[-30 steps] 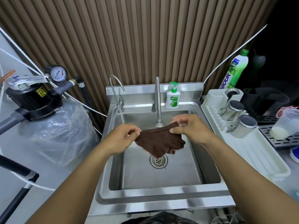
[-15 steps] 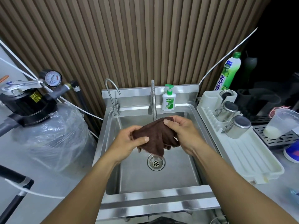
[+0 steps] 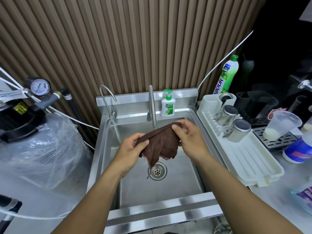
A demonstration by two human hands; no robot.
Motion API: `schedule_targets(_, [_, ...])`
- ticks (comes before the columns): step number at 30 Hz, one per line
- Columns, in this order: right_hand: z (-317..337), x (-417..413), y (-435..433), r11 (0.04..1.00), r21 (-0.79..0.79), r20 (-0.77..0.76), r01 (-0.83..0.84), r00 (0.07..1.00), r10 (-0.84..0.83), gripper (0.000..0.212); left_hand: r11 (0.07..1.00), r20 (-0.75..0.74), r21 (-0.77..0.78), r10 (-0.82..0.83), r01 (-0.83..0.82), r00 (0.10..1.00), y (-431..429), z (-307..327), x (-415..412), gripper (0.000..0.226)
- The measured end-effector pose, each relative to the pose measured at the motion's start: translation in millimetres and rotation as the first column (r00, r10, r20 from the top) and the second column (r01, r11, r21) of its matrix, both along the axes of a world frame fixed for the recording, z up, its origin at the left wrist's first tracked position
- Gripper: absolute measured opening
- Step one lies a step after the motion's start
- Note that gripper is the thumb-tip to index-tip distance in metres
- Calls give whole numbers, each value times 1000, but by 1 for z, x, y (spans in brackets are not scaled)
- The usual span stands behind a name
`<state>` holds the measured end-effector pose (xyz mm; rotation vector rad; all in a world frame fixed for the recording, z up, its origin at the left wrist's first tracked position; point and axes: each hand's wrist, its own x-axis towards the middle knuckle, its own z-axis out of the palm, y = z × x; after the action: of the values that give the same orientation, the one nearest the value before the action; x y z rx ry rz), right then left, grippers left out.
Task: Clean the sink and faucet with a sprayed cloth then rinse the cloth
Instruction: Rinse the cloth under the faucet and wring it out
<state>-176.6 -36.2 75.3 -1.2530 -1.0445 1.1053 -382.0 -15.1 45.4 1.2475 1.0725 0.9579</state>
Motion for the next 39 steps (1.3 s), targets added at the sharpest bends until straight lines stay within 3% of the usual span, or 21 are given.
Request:
schedule_targets(5, [-14,-7,-4,977,21,176,211,961,-212,11,999,38,-49,-6,8,999,1,-2,23,15])
schedule_targets(10, [-24,-5,-8,943,-27,246,333,916,-317,14,981,152,-191,70,-40,986,1,-4,42,14])
schedule_targets(13, [-25,-2,-13,921,-82,203,382,911,-359,13,936,255,-349,50,43,966,1,-3,43,14])
schedule_targets(16, [-20,4,-22,902,-145,123,407,912,-392,21,917,329,-378,5,127,944,-2,-3,45,22])
schedule_targets(19, [-18,15,-34,904,-160,88,398,917,-388,30,934,277,-342,1,98,961,-8,-12,56,33])
schedule_targets(21, [-20,24,-42,907,-142,158,396,914,-374,23,953,213,-298,4,61,977,-12,-19,68,40])
schedule_targets(23, [-23,33,-47,907,-144,209,396,908,-363,16,965,170,-255,-20,64,985,-15,-24,79,37])
schedule_targets(28, [-34,81,-64,902,-248,209,354,928,-308,31,934,187,-327,-88,147,978,-28,-33,130,22])
schedule_targets(33, [-48,155,-77,898,-241,423,368,873,-244,44,926,140,-321,-162,199,977,-35,-51,203,45])
schedule_targets(39, [-61,247,-75,876,-251,603,411,774,-190,56,942,-75,-217,-277,256,958,-29,-65,303,63])
